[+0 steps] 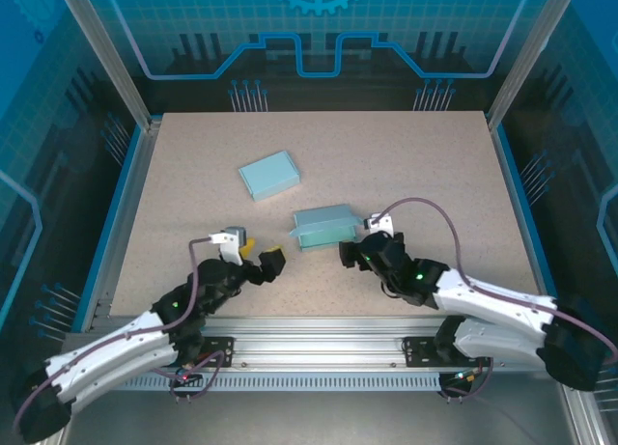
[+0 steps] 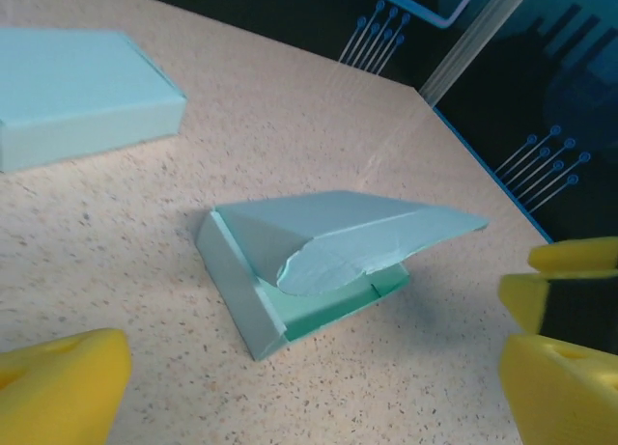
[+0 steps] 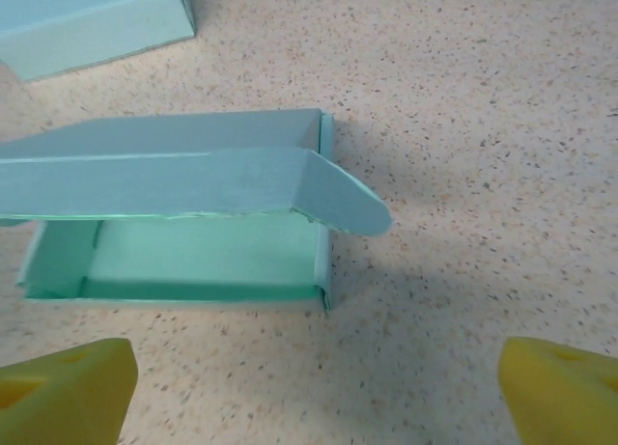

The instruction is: Fold the paper box

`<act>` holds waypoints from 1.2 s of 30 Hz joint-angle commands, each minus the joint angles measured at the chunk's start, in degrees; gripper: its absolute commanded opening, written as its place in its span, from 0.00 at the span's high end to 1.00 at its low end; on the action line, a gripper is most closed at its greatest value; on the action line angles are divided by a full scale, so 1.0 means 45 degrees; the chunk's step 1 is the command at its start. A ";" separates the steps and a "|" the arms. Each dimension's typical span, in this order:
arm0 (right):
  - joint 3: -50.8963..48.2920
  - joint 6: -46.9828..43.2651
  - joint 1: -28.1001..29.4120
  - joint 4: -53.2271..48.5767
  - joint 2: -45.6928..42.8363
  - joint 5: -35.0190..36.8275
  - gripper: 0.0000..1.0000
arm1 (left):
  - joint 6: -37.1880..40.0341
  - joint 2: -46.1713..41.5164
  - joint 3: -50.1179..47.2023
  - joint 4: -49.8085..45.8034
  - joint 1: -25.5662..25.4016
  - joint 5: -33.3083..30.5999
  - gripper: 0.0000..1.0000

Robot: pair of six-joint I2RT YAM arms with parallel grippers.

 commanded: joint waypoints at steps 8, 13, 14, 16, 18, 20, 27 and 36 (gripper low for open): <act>0.3336 0.0475 -0.1723 -0.4541 -0.1519 -0.1145 0.00 | 0.2709 0.4523 0.5087 -0.3258 0.0176 -0.1615 0.01; 0.5269 0.0080 -0.3952 -0.4466 0.1390 -0.4165 0.03 | 0.3523 0.8371 0.7626 -0.3221 0.1151 -0.0755 0.02; 0.5608 -0.0035 -0.4237 -0.4332 0.2109 -0.4708 0.06 | 0.3553 0.9022 0.7970 -0.3123 0.1378 -0.0246 0.06; 0.6237 -0.0233 -0.4508 -0.4105 0.3428 -0.5497 0.09 | 0.3544 1.0093 0.8574 -0.3076 0.1759 0.0732 0.13; 0.6850 -0.0436 -0.4591 -0.4036 0.4691 -0.6076 0.12 | 0.3540 1.1177 0.9029 -0.3050 0.2046 0.1461 0.16; 0.7387 -0.0574 -0.4618 -0.4138 0.5729 -0.6396 0.13 | 0.3538 1.2063 0.9395 -0.3140 0.2275 0.1991 0.17; 0.7101 -0.0659 -0.4633 -0.3769 0.7664 -0.6814 0.16 | 0.3432 1.4027 0.9600 -0.3072 0.2593 0.2742 0.22; 0.5454 -0.0572 -0.4689 -0.2408 0.8084 -0.7048 0.18 | 0.2557 1.5109 0.8428 -0.2133 0.2751 0.3231 0.33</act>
